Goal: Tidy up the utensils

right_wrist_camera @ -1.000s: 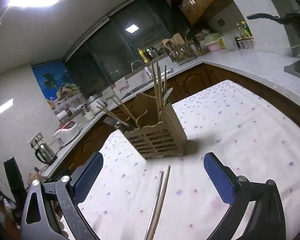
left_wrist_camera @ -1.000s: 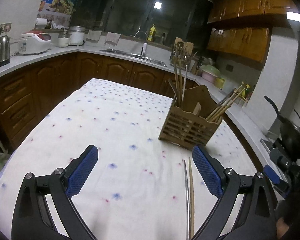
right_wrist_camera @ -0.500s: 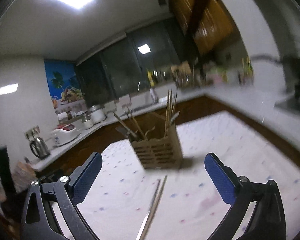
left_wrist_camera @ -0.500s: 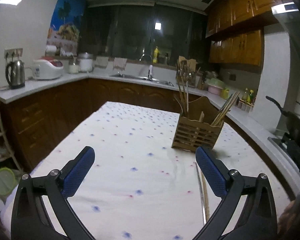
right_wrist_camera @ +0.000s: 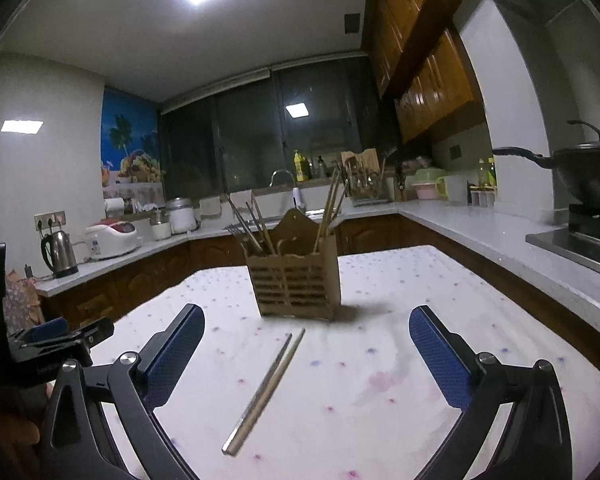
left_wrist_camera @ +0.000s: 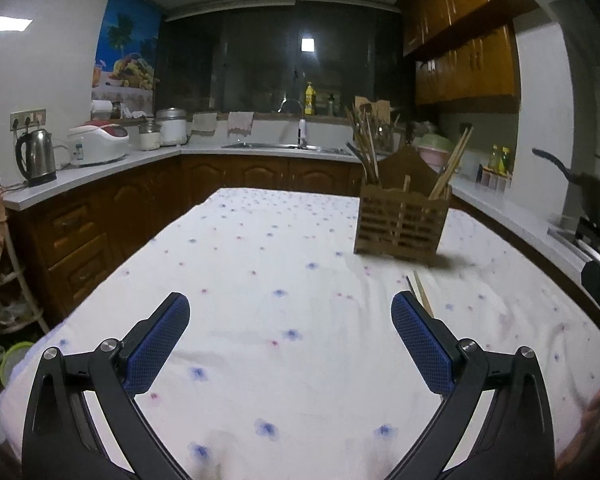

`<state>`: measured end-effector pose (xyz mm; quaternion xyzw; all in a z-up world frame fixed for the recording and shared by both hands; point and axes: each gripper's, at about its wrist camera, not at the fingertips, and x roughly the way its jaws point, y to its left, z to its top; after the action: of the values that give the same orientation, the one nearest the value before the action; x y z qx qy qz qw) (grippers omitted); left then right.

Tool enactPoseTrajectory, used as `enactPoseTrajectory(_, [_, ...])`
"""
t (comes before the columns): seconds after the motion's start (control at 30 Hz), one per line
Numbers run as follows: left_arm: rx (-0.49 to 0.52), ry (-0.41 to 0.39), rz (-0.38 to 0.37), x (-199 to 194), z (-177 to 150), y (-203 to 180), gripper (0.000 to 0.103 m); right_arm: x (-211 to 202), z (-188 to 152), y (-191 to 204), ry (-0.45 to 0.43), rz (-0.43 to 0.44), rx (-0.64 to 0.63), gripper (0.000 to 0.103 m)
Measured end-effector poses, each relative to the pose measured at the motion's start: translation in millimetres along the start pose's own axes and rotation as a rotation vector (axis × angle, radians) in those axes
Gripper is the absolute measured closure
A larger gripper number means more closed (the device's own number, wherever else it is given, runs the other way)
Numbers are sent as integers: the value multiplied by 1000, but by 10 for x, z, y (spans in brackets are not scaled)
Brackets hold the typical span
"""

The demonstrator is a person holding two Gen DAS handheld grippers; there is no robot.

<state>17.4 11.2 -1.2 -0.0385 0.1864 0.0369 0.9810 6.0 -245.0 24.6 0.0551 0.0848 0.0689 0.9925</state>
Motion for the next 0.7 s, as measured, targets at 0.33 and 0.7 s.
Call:
enactPoseTrajectory(0.33, [53, -17, -11, -30, -141, -174, 0, -46, -143, -112, 16, -29, 11, 0])
enactPoseTrajectory(0.7, [74, -43, 9, -115, -192, -246, 0, -125, -198, -147, 0, -39, 13, 0])
